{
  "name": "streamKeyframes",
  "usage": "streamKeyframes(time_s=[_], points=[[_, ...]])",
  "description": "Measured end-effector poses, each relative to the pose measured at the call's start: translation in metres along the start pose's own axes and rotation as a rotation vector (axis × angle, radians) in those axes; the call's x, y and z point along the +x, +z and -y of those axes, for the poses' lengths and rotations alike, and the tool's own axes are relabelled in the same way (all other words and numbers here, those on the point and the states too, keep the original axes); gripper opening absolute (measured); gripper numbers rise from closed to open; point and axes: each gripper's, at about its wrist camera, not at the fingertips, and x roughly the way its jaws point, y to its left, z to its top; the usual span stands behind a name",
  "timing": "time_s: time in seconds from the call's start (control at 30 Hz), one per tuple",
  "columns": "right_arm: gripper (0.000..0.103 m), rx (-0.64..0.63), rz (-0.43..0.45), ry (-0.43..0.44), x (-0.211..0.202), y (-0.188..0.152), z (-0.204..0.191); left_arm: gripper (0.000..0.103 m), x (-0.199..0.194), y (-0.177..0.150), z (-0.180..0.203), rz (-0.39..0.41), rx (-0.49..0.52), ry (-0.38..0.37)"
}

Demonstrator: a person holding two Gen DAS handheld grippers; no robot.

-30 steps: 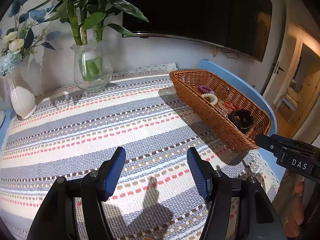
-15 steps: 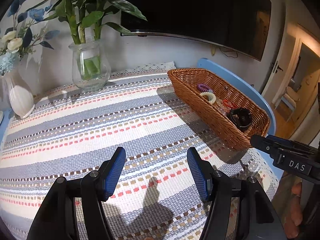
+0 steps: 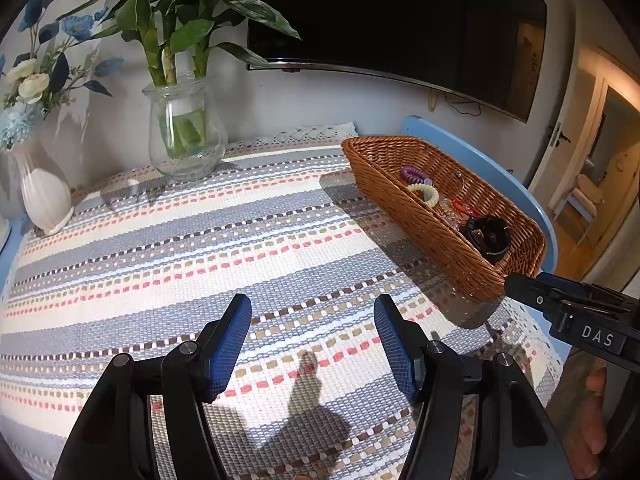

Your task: Organize jewelry

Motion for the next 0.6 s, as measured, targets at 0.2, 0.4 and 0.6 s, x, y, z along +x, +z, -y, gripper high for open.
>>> streamKeyframes(time_s=[0.2, 0.4, 0.6], points=[[0.063, -0.018, 0.004, -0.003, -0.0008, 0.001, -0.0029, 0.065, 0.0017, -0.0002, -0.001, -0.005, -0.004, 0.01], [0.063, -0.024, 0.005, 0.003, -0.0016, 0.0009, -0.0053, 0.065, 0.0032, -0.001, 0.0003, -0.018, 0.0, 0.014], [0.063, -0.036, 0.01, -0.002, -0.0029, 0.0017, -0.0071, 0.065, 0.0055, -0.0015, -0.003, -0.035, -0.021, 0.001]])
